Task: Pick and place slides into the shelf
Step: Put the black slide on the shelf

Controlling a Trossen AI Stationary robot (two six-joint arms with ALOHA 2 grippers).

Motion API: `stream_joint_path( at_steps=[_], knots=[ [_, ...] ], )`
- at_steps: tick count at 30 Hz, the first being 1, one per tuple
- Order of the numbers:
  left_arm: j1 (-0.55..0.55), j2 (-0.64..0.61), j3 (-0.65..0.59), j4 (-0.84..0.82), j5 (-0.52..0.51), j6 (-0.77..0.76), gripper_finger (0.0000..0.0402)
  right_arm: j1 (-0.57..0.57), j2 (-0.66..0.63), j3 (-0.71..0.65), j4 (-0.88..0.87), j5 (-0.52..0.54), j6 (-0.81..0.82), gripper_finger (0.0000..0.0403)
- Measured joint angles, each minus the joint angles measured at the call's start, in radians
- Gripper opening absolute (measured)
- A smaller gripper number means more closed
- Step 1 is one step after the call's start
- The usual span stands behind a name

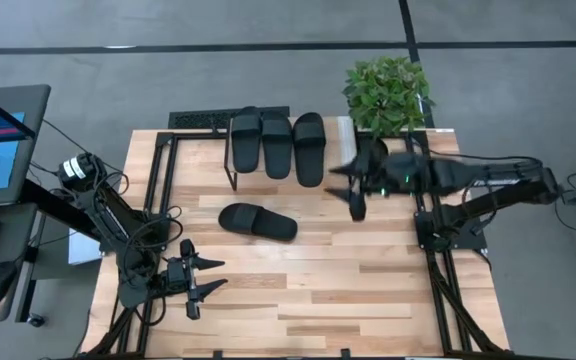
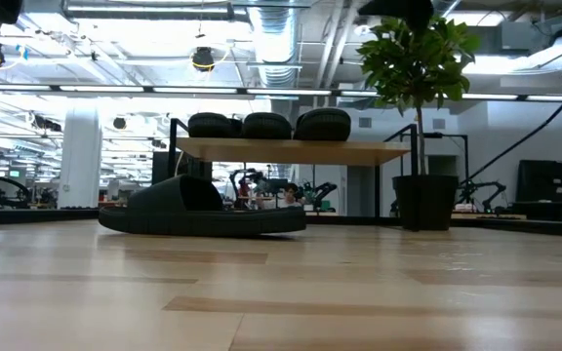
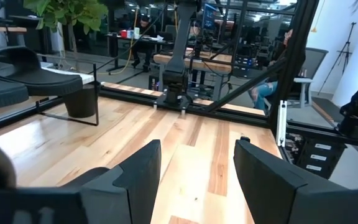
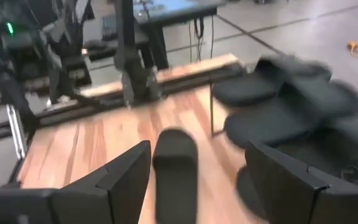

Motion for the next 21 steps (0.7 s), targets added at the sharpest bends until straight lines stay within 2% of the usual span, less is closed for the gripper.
stream_joint_path(
  at_steps=[6, 12, 16, 21],
  knots=[
    [0.000, 0.000, 0.000, -0.061, 0.002, -0.084, 0.0192, 0.235, -0.045, -0.217, 0.202, 0.263, 0.064, 0.0255],
    [0.000, 0.000, 0.000, -0.122, 0.001, -0.143, 0.0192, 0.447, -0.022, -0.401, 0.425, 0.509, 0.113, 0.0255],
    [0.005, 0.000, 0.000, -0.179, 0.001, -0.206, 0.0192, 0.543, 0.036, -0.504, 0.529, 0.660, 0.200, 0.0255],
    [0.042, 0.000, 0.000, -0.299, 0.000, -0.377, 0.0192, 0.623, 0.120, -0.565, 0.543, 0.798, 0.350, 0.0255]
  ],
)
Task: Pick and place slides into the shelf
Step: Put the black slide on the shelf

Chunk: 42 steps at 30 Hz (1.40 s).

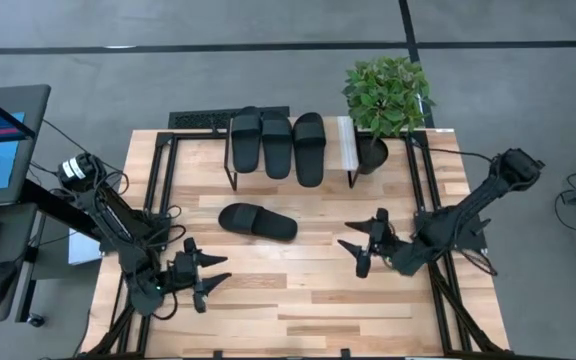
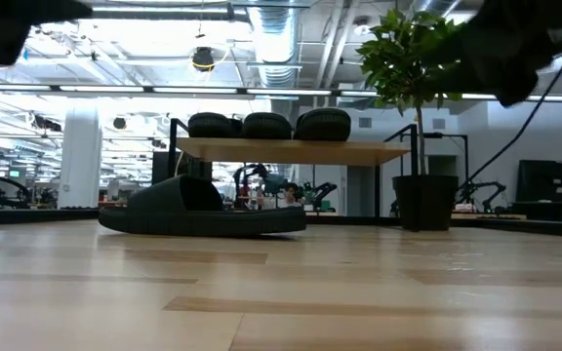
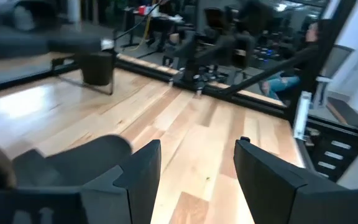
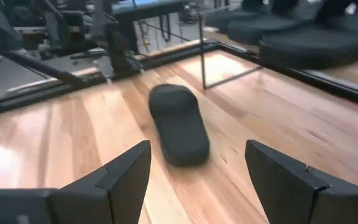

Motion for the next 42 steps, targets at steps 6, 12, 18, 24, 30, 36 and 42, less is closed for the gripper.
stream_joint_path(
  at_steps=[6, 12, 18, 24, 30, 36, 42],
  knots=[
    [0.092, 0.000, 0.000, -0.226, 0.070, -0.243, 0.0192, 0.044, 0.093, -0.006, 0.009, 0.072, 0.059, 0.0255],
    [0.213, -0.046, 0.002, -0.475, 0.284, -0.455, 0.0192, 0.056, 0.150, -0.006, 0.042, 0.108, 0.059, 0.0255],
    [0.315, -0.186, 0.050, -0.977, 0.399, -0.703, 0.0192, 0.056, 0.153, -0.006, 0.041, 0.106, 0.058, 0.0255],
    [0.402, -0.341, 0.057, -1.207, 0.545, -0.798, 0.0192, 0.056, 0.153, -0.006, 0.039, 0.081, 0.058, 0.0255],
    [0.538, -0.419, 0.057, -1.247, 0.628, -0.794, 0.0192, 0.067, 0.153, -0.006, 0.039, 0.070, 0.058, 0.0255],
    [0.699, -0.402, 0.057, -1.246, 0.678, -0.699, 0.0192, 0.086, 0.153, -0.006, 0.039, 0.069, 0.059, 0.0255],
    [0.802, -0.353, 0.034, -1.156, 0.771, -0.605, 0.0192, 0.089, 0.153, -0.006, 0.039, 0.069, 0.059, 0.0255]
  ],
)
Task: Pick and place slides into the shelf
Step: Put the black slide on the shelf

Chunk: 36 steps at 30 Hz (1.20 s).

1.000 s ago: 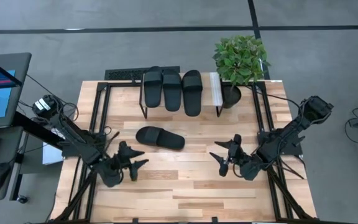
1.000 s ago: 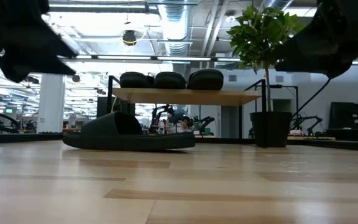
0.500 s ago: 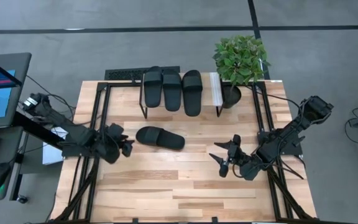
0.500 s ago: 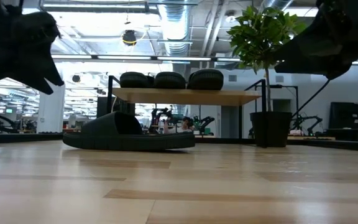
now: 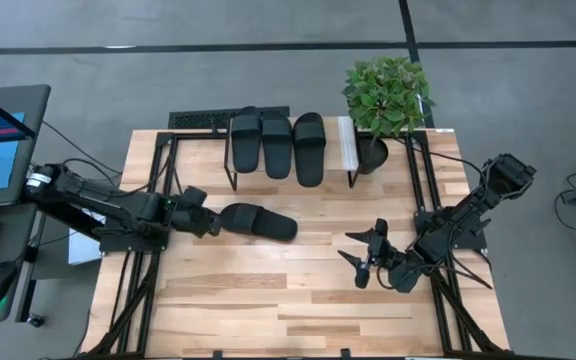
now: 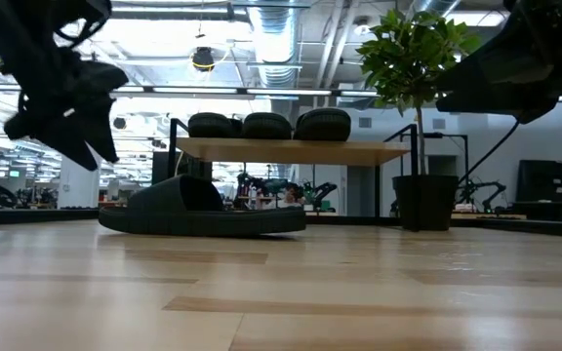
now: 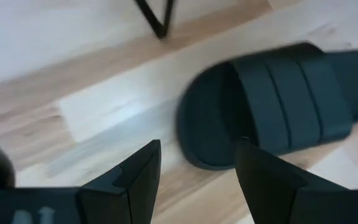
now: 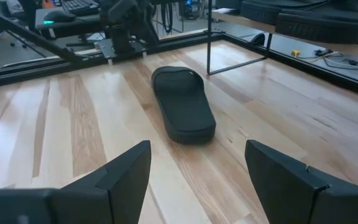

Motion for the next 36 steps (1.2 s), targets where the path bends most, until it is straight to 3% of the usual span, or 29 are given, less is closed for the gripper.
stream_joint_path(
  at_steps=[4, 13, 24, 27, 32, 36],
  knots=[
    [0.044, 0.043, -0.039, 0.138, 0.064, 0.054, 0.0192, 0.000, 0.000, 0.000, 0.000, 0.000, 0.000, 0.0255],
    [0.151, 0.176, -0.079, 0.259, 0.151, 0.127, 0.0192, 0.000, 0.000, 0.000, -0.001, 0.000, 0.000, 0.0255],
    [0.214, 0.373, -0.097, 0.451, 0.198, 0.240, 0.0186, 0.000, 0.000, 0.001, -0.004, -0.008, 0.000, 0.0255],
    [0.215, 0.395, -0.091, 0.436, 0.197, 0.261, 0.0149, 0.000, 0.000, 0.001, -0.004, -0.014, 0.000, 0.0255],
    [0.192, 0.374, -0.095, 0.382, 0.165, 0.266, 0.0030, 0.000, 0.000, 0.001, -0.005, -0.018, 0.004, 0.0255],
    [0.168, 0.342, -0.098, 0.376, 0.151, 0.265, 0.0020, 0.000, 0.000, 0.001, -0.033, -0.020, 0.043, 0.0255]
  ],
)
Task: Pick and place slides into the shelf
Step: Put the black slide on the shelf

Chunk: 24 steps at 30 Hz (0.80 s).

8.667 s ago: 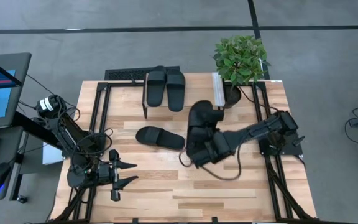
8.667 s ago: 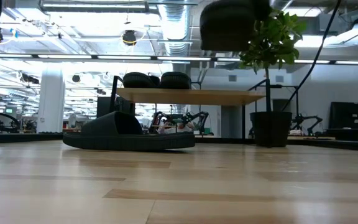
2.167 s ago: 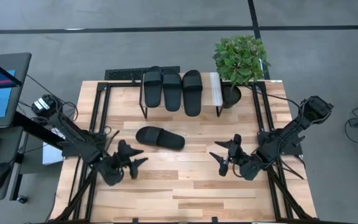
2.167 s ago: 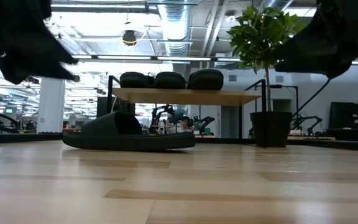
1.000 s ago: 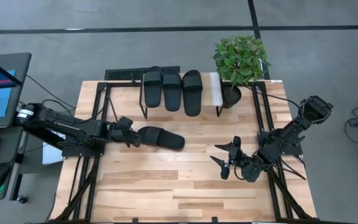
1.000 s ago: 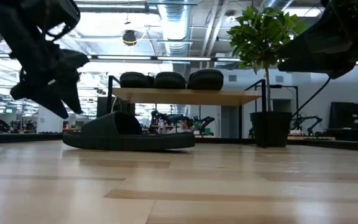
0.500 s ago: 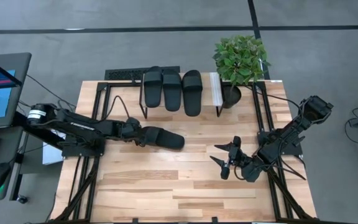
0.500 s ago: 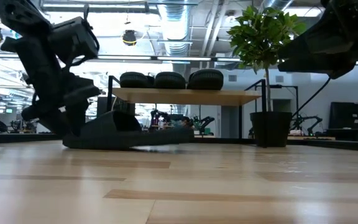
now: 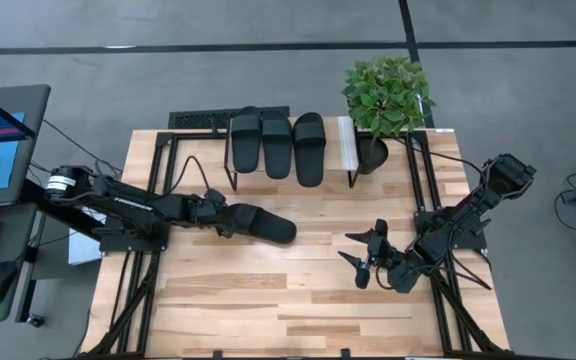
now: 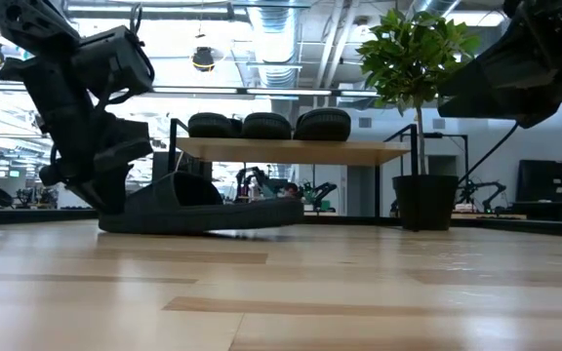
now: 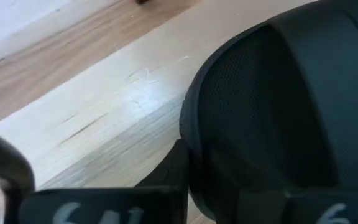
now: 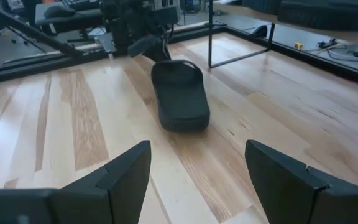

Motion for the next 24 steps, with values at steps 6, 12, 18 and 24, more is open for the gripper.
stream_joint_path(
  at_steps=[6, 12, 18, 24],
  knots=[
    [-0.040, -0.013, 0.000, -0.004, -0.006, -0.024, 0.0016, -0.005, 0.000, 0.000, -0.008, -0.068, 0.012, 0.0255],
    [-0.088, -0.013, 0.005, -0.002, -0.004, -0.048, 0.0015, -0.030, 0.000, 0.000, -0.008, -0.078, 0.033, 0.0255],
    [-0.148, -0.013, 0.047, -0.020, 0.003, -0.049, 0.0015, -0.086, 0.000, 0.000, -0.008, -0.080, 0.035, 0.0255],
    [-0.212, -0.013, 0.080, -0.025, -0.034, -0.051, 0.0011, -0.167, 0.000, 0.000, 0.010, -0.180, 0.082, 0.0255]
  ],
)
